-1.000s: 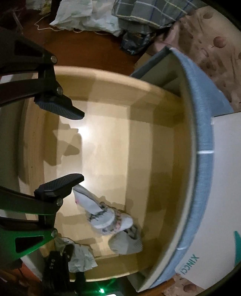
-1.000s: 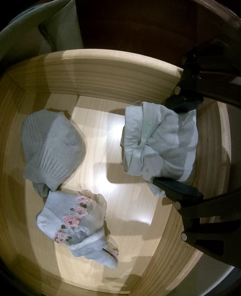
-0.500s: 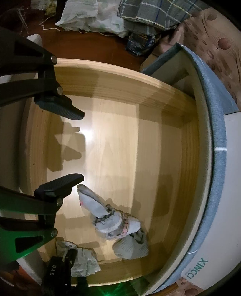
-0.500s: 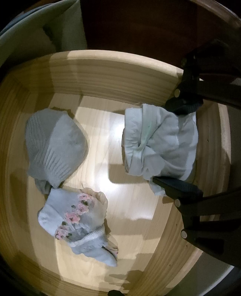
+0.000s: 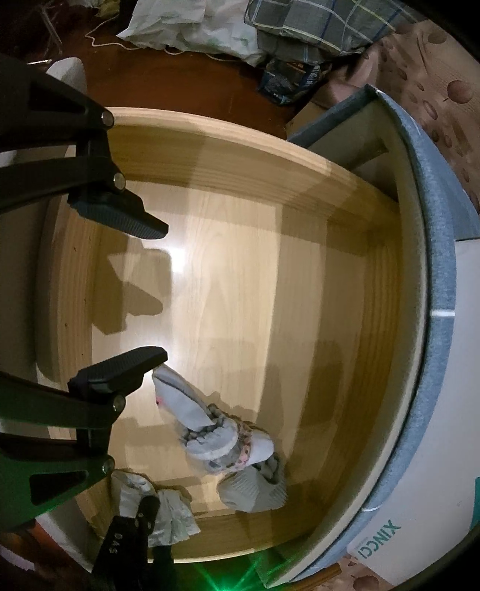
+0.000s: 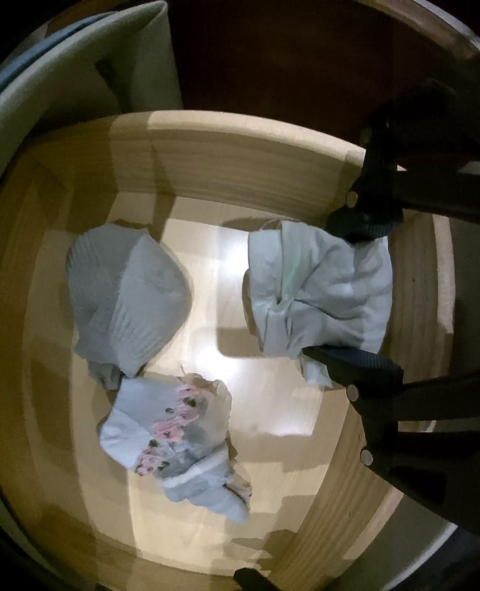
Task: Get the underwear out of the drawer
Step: 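Lift the white folded underwear with the right gripper and carry it over the box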
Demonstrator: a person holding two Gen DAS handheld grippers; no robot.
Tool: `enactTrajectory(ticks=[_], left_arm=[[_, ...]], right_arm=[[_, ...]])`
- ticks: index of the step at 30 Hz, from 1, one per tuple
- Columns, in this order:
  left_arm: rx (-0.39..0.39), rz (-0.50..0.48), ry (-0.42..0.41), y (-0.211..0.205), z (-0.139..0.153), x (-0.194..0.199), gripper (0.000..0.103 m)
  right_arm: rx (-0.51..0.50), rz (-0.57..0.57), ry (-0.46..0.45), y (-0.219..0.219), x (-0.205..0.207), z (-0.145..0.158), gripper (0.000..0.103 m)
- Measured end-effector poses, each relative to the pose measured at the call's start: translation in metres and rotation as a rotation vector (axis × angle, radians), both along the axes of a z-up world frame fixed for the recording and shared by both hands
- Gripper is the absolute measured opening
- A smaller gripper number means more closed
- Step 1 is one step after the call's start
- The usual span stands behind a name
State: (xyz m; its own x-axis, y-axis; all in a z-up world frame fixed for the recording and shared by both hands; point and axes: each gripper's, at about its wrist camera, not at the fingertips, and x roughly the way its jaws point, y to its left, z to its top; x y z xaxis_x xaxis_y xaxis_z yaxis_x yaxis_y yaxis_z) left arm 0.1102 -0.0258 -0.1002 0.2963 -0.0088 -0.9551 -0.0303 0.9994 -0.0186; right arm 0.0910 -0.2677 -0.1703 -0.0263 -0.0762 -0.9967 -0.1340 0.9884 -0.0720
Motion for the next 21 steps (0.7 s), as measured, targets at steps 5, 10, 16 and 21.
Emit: enactTrajectory(ticks=[5, 10, 16, 21], left_arm=[[-0.003, -0.001, -0.007, 0.0, 0.001, 0.0, 0.062], [-0.004, -0.001, -0.004, 0.0, 0.002, -0.001, 0.062], [-0.002, 0.001, -0.001, 0.0, 0.001, 0.0, 0.062], [-0.005, 0.005, 0.003, -0.001, 0.001, 0.001, 0.062]], right_arm=[[0.011, -0.006, 0.003, 0.0, 0.004, 0.007, 0.041], [0.018, -0.008, -0.014, 0.003, 0.002, 0.017, 0.039], [0.024, -0.008, -0.055, 0.006, 0.001, 0.039, 0.039], [0.035, -0.011, -0.088, 0.005, -0.003, 0.062, 0.039]])
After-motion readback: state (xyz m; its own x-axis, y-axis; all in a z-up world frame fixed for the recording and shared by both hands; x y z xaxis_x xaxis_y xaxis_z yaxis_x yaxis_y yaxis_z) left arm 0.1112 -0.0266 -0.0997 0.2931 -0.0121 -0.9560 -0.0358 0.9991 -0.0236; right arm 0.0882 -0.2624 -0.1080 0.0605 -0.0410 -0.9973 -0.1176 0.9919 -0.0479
